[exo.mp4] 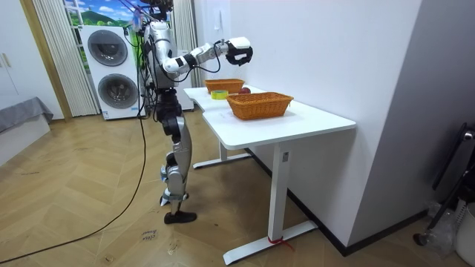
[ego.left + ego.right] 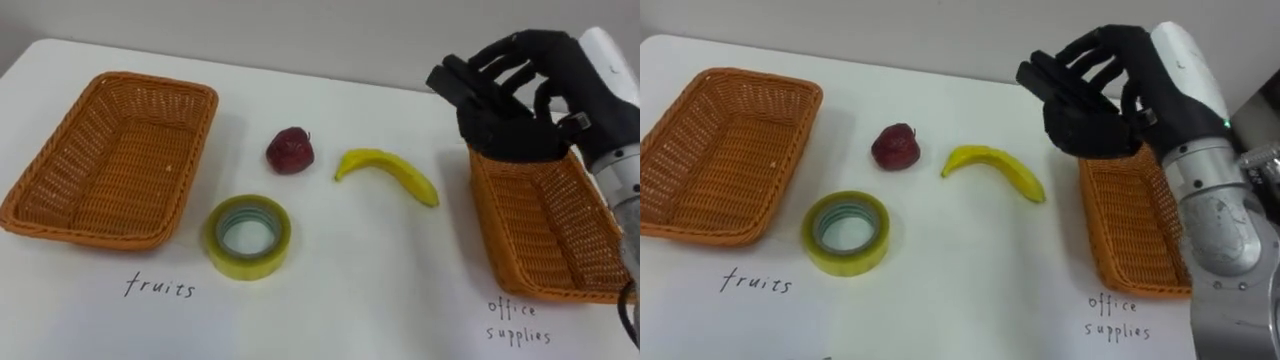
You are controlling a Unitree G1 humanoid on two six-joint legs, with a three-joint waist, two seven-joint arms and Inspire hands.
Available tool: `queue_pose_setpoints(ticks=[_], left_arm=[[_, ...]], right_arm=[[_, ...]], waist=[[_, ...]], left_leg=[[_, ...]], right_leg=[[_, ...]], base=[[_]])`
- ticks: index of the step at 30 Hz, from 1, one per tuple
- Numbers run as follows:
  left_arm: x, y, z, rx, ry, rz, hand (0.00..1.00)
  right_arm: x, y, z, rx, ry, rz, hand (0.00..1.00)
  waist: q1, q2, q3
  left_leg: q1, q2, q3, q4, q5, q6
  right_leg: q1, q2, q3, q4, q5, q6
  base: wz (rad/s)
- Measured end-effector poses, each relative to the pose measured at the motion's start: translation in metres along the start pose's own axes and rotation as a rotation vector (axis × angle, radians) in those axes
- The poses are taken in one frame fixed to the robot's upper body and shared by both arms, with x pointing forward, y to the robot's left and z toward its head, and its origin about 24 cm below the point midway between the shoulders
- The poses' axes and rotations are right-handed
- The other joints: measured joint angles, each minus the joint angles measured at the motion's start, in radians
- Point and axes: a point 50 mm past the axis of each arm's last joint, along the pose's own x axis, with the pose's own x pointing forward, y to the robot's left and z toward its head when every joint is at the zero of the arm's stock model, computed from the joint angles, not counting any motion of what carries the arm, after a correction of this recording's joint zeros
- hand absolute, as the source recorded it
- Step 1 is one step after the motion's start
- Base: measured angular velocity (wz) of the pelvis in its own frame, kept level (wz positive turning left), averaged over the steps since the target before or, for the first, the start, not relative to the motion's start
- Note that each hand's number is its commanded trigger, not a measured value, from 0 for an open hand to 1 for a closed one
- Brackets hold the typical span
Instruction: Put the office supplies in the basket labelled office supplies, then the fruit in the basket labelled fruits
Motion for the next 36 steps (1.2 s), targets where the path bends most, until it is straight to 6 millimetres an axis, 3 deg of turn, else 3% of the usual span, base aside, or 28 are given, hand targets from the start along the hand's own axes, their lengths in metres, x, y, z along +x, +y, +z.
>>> queue_pose_setpoints(ticks=[6,16,30,36], left_arm=[[-0.001,-0.003,-0.001,-0.003,0.007,-0.012,0.00],[0.000,-0.003,0.005,-0.012,-0.017,-0.021,0.00],[-0.004,-0.004,-0.002,-0.014,-0.016,-0.016,0.00],[-0.004,-0.005,-0.004,-0.010,-0.001,-0.008,0.00]], right_arm=[[0.000,-0.005,-0.006,0.021,0.007,-0.051,1.00],[-0.004,-0.005,-0.038,0.029,0.132,-0.092,1.00],[-0.023,0.007,-0.069,0.031,0.275,-0.053,1.00],[-0.030,0.012,-0.080,0.029,0.326,-0.030,1.00]], waist=[[-0.037,0.016,-0.0012],[-0.039,0.002,-0.0048],[-0.046,0.022,-0.0023],[-0.048,0.017,-0.0029]], left_leg=[[0.008,0.002,0.003,-0.003,0.001,-0.003],[0.017,0.002,0.016,-0.005,0.002,-0.003],[0.032,0.003,0.017,-0.013,0.001,-0.003],[0.031,0.001,0.025,-0.009,0.002,-0.003]], right_leg=[[0.005,0.002,0.002,0.004,0.000,-0.001],[0.001,0.002,0.003,0.009,0.000,-0.001],[0.012,0.001,0.001,0.012,0.000,-0.001],[0.012,-0.001,0.001,0.011,-0.002,-0.002]], base=[[0.00],[-0.05],[-0.01],[0.00]])
